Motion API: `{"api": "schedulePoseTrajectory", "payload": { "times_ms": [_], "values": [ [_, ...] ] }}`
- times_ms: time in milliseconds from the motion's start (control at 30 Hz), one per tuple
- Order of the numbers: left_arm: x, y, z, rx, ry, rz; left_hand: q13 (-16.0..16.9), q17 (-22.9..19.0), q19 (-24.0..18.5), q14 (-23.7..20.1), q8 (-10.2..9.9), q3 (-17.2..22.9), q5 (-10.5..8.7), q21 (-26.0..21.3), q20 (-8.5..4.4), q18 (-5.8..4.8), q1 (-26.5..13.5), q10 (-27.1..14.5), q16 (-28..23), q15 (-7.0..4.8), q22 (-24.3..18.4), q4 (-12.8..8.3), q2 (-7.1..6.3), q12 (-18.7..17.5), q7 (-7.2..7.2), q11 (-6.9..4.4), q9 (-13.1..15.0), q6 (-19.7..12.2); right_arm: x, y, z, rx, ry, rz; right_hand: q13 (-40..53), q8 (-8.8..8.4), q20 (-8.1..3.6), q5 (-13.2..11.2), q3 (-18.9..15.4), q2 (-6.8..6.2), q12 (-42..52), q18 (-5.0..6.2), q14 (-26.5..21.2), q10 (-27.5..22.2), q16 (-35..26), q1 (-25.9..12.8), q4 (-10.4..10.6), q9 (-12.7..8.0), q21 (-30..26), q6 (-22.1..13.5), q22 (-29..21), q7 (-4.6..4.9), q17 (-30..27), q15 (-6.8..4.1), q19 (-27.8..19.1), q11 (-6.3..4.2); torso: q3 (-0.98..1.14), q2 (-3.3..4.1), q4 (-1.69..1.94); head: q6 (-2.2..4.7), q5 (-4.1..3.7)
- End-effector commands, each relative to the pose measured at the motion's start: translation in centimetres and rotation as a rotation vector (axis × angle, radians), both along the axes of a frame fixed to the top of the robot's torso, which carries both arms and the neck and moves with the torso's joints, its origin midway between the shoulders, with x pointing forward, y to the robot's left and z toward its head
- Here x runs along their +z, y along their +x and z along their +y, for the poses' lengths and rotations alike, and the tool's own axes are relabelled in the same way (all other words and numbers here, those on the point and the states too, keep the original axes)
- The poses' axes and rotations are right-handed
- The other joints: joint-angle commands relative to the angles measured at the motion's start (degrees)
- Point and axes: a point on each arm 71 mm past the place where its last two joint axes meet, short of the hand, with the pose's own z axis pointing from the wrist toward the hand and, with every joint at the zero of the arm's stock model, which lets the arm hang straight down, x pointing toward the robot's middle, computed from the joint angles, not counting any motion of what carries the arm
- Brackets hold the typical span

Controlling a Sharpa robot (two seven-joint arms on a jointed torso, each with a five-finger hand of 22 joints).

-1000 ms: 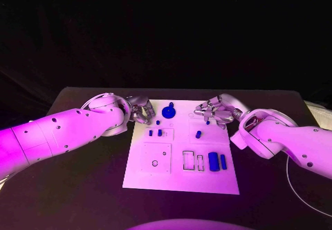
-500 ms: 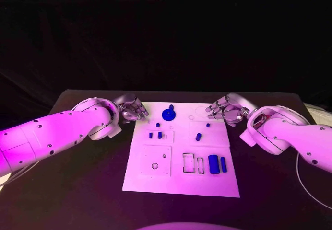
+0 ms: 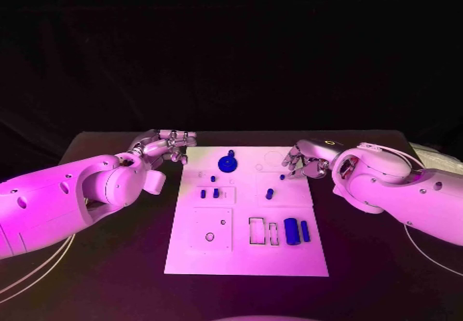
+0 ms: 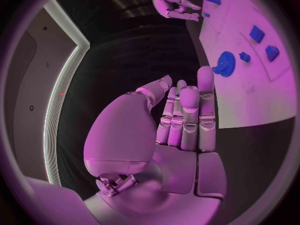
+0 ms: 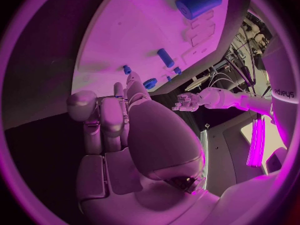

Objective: Assemble the parts on the task board

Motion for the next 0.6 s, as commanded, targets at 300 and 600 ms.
{"api": "schedulePoseTrajectory", "payload": {
  "times_ms": [300, 600],
  "values": [
    [0.5, -0.7, -0.6, 0.021, -0.24, 0.03, 0.2, -1.0, -0.9, -0.9, 0.1, -2.0, 0.42, -1.2, 0.18, 0.58, -0.5, -0.9, -0.2, 0.09, -0.9, -0.1, -0.08, 0.9, 0.25, 0.24, 0.0, 0.1, -1.6, -0.1, 1.6, 0.044, -0.214, -0.028, -3.0, 0.06, -0.1, -1.5, 2.2, -0.48, -1.3, -0.05, 1.0, 0.2, 0.1, 0.5, 0.8, 0.2, -0.4, 0.2, -0.2, -0.04, -0.1, -0.06, 0.1, -0.74, 0.01, 0.06, -0.06, -0.19, -0.26],
    [0.5, -0.8, -0.6, 0.017, -0.216, 0.023, 0.3, -2.0, -1.1, -1.5, -0.2, -3.3, 0.47, -1.5, 0.35, 0.56, -0.9, -1.5, -0.5, 0.32, -1.2, -0.1, -0.62, 1.3, 0.56, 0.52, -0.2, -0.7, -2.0, -0.3, 2.5, 0.075, -0.223, -0.028, -4.9, 0.2, -0.38, -2.1, 4.9, -0.2, -1.6, -0.18, 1.5, 2.1, 0.3, 1.4, 1.0, 0.3, -0.1, 1.6, 0.2, -0.31, -0.1, -0.29, 0.6, -1.04, 0.07, 0.02, -0.03, -0.39, -0.28]
  ]
}}
